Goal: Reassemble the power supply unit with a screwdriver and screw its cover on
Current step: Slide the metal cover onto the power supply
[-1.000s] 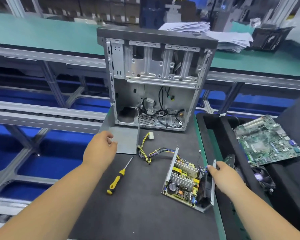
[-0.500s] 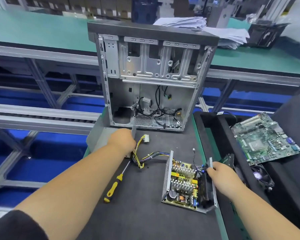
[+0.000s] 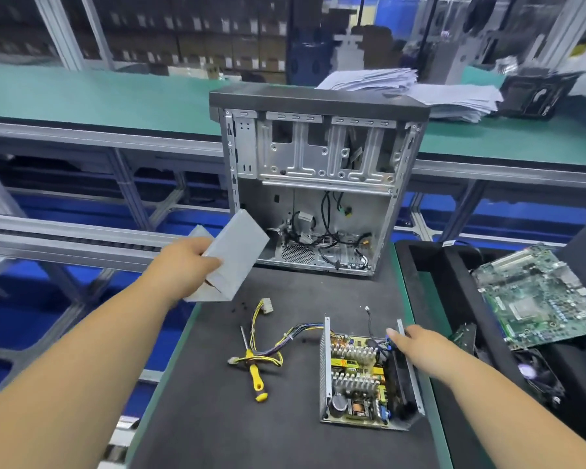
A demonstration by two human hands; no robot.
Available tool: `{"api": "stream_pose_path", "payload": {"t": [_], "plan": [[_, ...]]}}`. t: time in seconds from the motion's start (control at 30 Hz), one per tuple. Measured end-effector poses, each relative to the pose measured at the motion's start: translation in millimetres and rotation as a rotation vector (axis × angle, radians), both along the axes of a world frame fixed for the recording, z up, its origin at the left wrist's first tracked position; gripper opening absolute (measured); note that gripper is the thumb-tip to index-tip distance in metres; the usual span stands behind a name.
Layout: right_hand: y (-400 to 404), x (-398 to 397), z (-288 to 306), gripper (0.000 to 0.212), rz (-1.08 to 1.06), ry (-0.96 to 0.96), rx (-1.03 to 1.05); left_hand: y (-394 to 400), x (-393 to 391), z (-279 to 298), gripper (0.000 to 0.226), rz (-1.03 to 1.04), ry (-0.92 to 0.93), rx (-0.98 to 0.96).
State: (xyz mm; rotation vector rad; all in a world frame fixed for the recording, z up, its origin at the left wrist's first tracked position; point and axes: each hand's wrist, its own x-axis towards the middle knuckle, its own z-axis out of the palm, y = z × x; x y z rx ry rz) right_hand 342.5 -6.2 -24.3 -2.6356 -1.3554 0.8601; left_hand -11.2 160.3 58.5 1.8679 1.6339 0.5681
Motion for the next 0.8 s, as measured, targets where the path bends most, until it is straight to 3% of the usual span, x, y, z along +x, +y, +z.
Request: {"api": "stream_pose_path", "payload": {"t": [0.07,0.13,0.27,0.37,0.53,0.6,0.67,0.8], "plan": [[1.0,-4.3,12.3,0.062,-0.028,-0.061,0.128,-7.4,-6.2,15.2,0.009,0.001,-0.319,-0.078],[2.9,-12.4,28.5,0.065,-0.086,0.044,0.341,-19.6,-4.1,29.7,0.012,-0.035,-0.607,-0.154],[4.0,-47.3,75.4,0.083,-0.198,0.752,0.505,-47.3,18.9,48.0,0.021,-0.090,-1.029,-0.277],[-4.7,-68.8,110.6,0.107,-0.181,1.084,0.553,-65.9,36.7,51.8,0.021,-0.157,-1.323,-0.395],[-29.1,-77.4,149.4,0.070,-0.110,1.342,0.699,-91.8,63.5,47.5,0.033,-0.376,-1.451,-0.419],[-40.1,-75.4,158.6,0.071,-0.101,1.355,0.734,-98.7,70.4,47.0,0.035,-0.436,-1.470,-0.429],[-48.8,-72.3,163.9,0.086,-0.095,1.337,0.773,-102.6,74.4,46.1,0.036,-0.475,-1.481,-0.443],[-61.9,-69.3,167.5,0.141,-0.060,1.243,0.849,-110.5,85.4,38.7,0.037,-0.454,-1.442,-0.462]]}}
